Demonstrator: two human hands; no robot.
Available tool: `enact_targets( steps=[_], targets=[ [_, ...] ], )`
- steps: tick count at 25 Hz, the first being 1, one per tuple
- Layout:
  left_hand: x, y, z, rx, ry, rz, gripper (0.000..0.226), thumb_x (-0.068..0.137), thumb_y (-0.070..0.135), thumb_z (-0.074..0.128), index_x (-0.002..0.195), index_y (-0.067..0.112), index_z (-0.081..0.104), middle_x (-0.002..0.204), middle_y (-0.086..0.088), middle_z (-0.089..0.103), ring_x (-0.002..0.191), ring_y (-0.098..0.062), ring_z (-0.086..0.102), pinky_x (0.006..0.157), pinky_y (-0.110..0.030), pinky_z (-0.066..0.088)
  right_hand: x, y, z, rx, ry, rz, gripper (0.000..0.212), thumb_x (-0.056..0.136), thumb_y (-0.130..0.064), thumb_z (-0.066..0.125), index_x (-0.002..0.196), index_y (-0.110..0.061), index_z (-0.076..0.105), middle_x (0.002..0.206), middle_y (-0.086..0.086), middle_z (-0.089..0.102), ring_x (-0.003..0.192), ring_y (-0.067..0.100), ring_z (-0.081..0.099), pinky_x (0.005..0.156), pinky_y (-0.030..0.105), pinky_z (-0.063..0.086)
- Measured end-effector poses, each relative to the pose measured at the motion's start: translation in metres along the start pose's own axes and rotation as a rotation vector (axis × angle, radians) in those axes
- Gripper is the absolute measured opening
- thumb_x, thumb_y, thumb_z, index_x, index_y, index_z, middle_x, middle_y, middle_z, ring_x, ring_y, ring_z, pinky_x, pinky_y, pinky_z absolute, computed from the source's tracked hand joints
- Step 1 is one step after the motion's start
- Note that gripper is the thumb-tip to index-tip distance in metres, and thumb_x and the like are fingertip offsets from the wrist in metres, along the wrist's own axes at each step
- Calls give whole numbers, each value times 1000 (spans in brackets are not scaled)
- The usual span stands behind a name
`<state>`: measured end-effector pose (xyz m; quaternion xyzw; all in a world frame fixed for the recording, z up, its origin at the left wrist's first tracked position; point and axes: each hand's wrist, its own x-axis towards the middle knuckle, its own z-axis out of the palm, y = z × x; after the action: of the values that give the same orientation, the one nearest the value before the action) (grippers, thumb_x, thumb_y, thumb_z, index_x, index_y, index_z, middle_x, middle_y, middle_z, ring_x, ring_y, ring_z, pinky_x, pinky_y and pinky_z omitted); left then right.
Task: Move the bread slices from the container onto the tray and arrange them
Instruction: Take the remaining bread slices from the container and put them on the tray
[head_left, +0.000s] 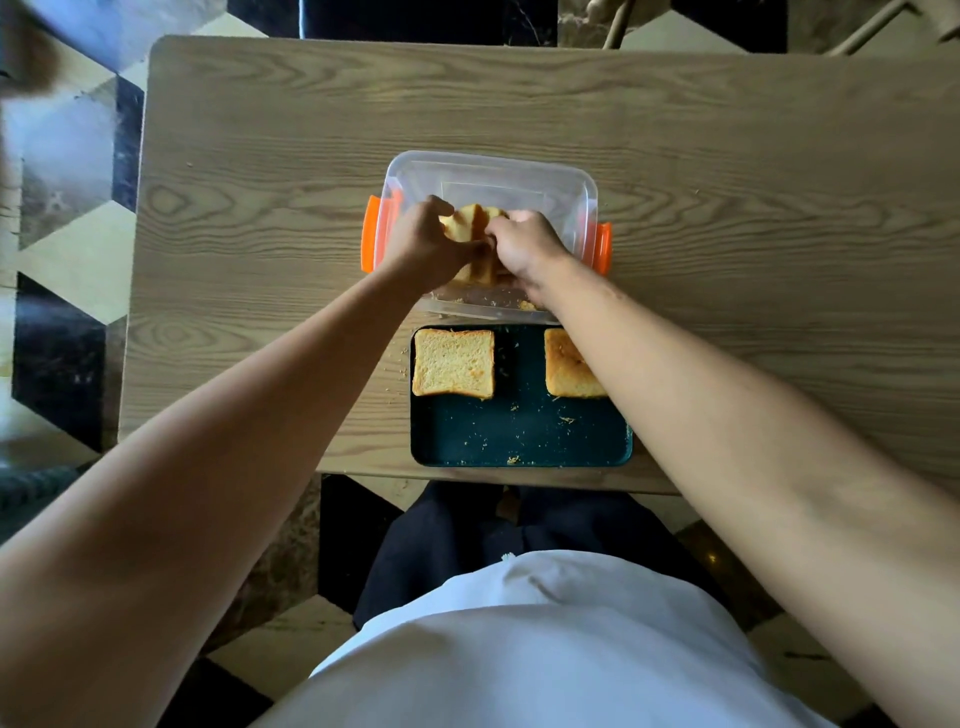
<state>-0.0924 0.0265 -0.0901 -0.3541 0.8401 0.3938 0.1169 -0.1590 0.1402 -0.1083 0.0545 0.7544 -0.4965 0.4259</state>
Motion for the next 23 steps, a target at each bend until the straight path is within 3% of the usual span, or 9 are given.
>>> enact_targets(
  steps=[4, 7, 9, 11, 14, 17, 20, 23],
  targets=[
    [-2, -3, 1, -19, 34, -8, 70, 73, 41, 82, 132, 15, 54, 121, -5, 65, 103, -22, 64, 86, -40, 57, -5, 1, -2, -45, 51, -52, 33, 97, -25, 41, 109, -9, 67, 107, 15, 71, 103, 30, 65, 94, 46, 54],
    [-1, -2, 2, -1, 56, 8, 61, 74, 41, 81, 125, 15, 60, 108, 0, 65, 94, -15, 62, 73, -27, 52, -9, -2, -4, -108, 73, -98, 34, 97, -30, 41, 111, -11, 65, 103, 9, 68, 98, 23, 61, 85, 36, 50],
    [0, 2, -1, 49, 68, 37, 41, 75, 38, 79, 106, 13, 69, 90, 3, 66, 79, -10, 58, 57, -20, 40, -13, -5, -5, -134, 87, -132, 29, 97, -29, 41, 104, -12, 64, 92, 4, 62, 87, 18, 57, 76, 32, 45],
    [-5, 6, -3, 42, 61, 69, 15, 76, 27, 74, 76, 12, 69, 65, 6, 58, 60, -8, 51, 48, -22, 33, -19, -10, -7, -162, 118, -171, 22, 96, -28, 42, 92, -15, 59, 80, 0, 56, 79, 17, 52, 68, 31, 41],
    [-19, 17, -13, -75, 171, 43, 21, 70, 19, 63, 54, 15, 50, 50, 5, 47, 46, -11, 42, 46, -24, 32, -35, -23, -14, -213, 198, -249, 21, 95, -27, 43, 83, -15, 54, 67, -4, 49, 68, 16, 48, 58, 32, 35],
    [-39, 29, -33, -337, 325, -34, 12, 65, 16, 54, 56, 13, 47, 52, 1, 35, 52, -19, 35, 48, -30, 31, -64, -37, -30, -165, 327, -320, 23, 91, -29, 47, 72, -16, 52, 59, -6, 45, 63, 16, 44, 56, 33, 31],
    [-73, 25, -57, -718, 268, -103, 22, 65, 7, 51, 49, 18, 40, 50, 5, 28, 49, -15, 28, 49, -29, 30, -99, -34, -54, 134, 330, -325, 22, 82, -30, 51, 65, -18, 55, 66, 2, 51, 67, 17, 49, 63, 31, 37],
    [-113, -7, -66, -1082, 114, -203, 18, 73, -2, 53, 64, 14, 58, 70, -9, 50, 65, -21, 51, 65, -42, 53, -135, 3, -79, 528, 229, -171, 20, 78, -25, 56, 85, -11, 69, 88, 15, 63, 81, 26, 62, 71, 42, 50]
  ],
)
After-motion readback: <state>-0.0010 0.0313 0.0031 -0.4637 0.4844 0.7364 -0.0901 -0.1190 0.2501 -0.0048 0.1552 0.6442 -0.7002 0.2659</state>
